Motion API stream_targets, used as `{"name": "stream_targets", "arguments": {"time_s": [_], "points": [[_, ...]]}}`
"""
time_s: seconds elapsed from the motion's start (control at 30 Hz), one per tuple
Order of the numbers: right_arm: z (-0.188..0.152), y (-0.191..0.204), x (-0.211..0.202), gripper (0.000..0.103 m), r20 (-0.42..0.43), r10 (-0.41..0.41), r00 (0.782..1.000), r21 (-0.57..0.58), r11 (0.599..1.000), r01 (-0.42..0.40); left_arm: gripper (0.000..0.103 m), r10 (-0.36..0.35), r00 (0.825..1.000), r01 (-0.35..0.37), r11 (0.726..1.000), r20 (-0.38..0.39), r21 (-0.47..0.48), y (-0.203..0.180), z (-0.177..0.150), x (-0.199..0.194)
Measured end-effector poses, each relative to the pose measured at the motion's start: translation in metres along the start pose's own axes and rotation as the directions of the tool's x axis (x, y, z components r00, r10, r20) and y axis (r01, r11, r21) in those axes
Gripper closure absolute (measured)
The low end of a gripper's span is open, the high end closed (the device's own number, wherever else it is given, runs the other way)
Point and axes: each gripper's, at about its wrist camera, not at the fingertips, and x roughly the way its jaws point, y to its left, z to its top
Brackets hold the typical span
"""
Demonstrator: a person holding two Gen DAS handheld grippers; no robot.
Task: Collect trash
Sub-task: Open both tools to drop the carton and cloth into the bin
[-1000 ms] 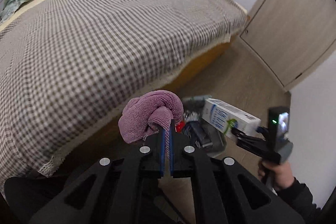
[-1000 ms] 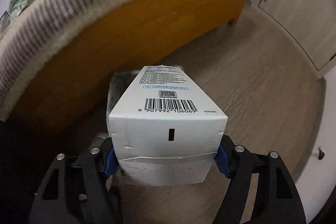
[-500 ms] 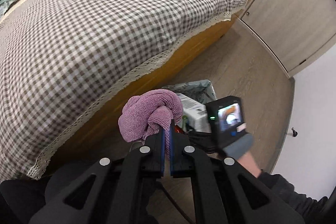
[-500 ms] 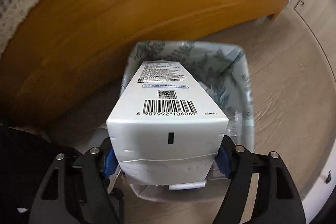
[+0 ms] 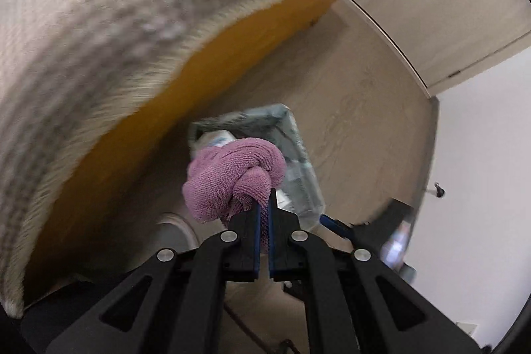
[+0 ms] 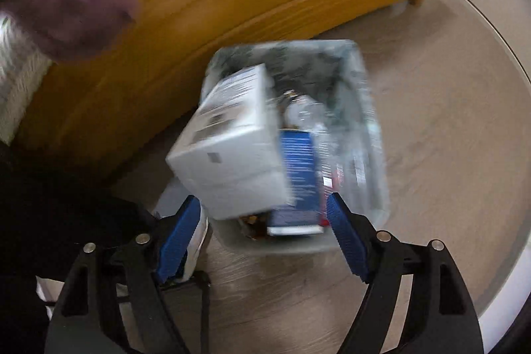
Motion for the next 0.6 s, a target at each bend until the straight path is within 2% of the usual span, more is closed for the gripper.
{"name": "stream_targets", "arguments": {"time_s": [0.1,0.2,0.27,0.3,0.33,0.43,0.5,0.6], "points": [[-0.002,-0.022,-0.023,0.026,0.031,-0.033,0.999,0.062,0.998,0.031,0.103,-0.046,0.998,0.046,0.999,-0.053,-0.001,-0.013,0.017,0.035],[0.003,-0.035,-0.035,0.026,0.041,-0.072,0.997,0.101,0.993,0.067,0.101,-0.063,0.993,0.057,0.996,-0.097,-0.065,-0.020,0.033,0.067],[0.007,-0.039,-0.041,0.026,0.050,-0.094,0.994,0.117,0.989,0.088,0.065,-0.095,0.990,0.082,0.989,-0.104,-0.122,-0.018,0.042,0.087],[0.010,-0.043,-0.041,0.026,0.050,-0.109,0.993,0.123,0.987,0.102,0.037,-0.079,0.990,0.062,0.988,-0.120,-0.144,-0.015,0.045,0.099],[0.013,-0.044,-0.040,0.026,0.049,-0.123,0.991,0.126,0.985,0.116,0.032,-0.057,0.989,0.035,0.986,-0.133,-0.162,-0.011,0.047,0.110],[0.020,-0.043,-0.033,0.026,0.048,-0.178,0.983,0.111,0.979,0.172,0.032,-0.060,0.981,0.022,0.980,-0.184,-0.200,0.001,0.044,0.130],[0.025,-0.041,-0.028,0.026,0.044,-0.192,0.980,0.093,0.978,0.187,0.032,-0.080,0.981,0.044,0.978,-0.175,-0.202,0.006,0.039,0.126],[0.031,-0.034,-0.026,0.026,0.040,-0.204,0.978,0.074,0.977,0.200,0.032,-0.060,0.987,0.036,0.987,-0.150,-0.159,0.008,0.033,0.112]]}}
